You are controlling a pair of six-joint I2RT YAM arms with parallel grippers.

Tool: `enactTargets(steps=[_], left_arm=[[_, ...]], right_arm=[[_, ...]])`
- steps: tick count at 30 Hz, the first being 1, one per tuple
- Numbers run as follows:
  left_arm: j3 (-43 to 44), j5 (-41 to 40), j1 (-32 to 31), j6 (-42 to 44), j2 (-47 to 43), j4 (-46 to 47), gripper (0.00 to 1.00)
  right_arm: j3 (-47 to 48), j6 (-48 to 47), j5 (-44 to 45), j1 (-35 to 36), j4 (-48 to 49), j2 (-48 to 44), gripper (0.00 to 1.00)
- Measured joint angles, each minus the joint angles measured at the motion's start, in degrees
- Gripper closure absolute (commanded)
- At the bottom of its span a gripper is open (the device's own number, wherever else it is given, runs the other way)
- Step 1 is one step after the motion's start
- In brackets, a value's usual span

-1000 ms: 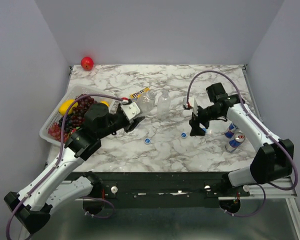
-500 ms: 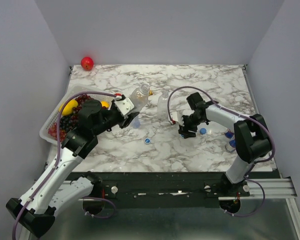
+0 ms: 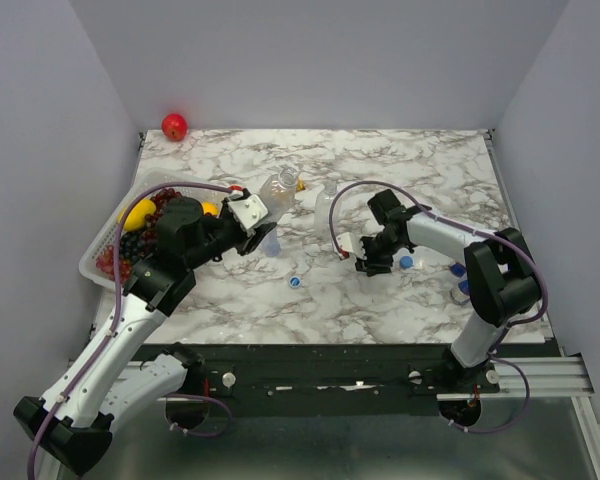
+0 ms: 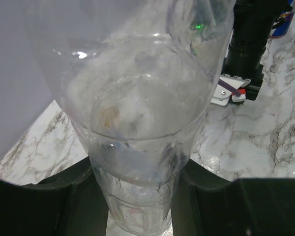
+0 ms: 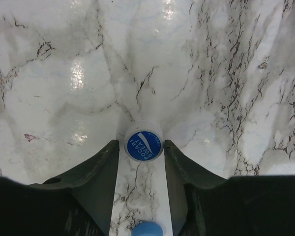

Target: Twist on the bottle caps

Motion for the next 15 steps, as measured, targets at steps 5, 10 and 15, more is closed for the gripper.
enactTargets(steps=[5,10,15], left_arm=[[0.00,0.00,0.00,0.09,0.13,0.00,0.97],[-0.02,0.00,0.00,0.11,0.13,-0.07,0.97],[-0.59,0.31,0.00,0.09,0.11,-0.20,0.97]], right_arm=[[-0.46,-0.61,0.61,0.70,0.33,0.00,0.59],[-0.81,-0.42,0.85,1.40,1.25,-0.22,0.75],[-2.36,1.05,1.42,1.60,0.98,-3.30,0.79]])
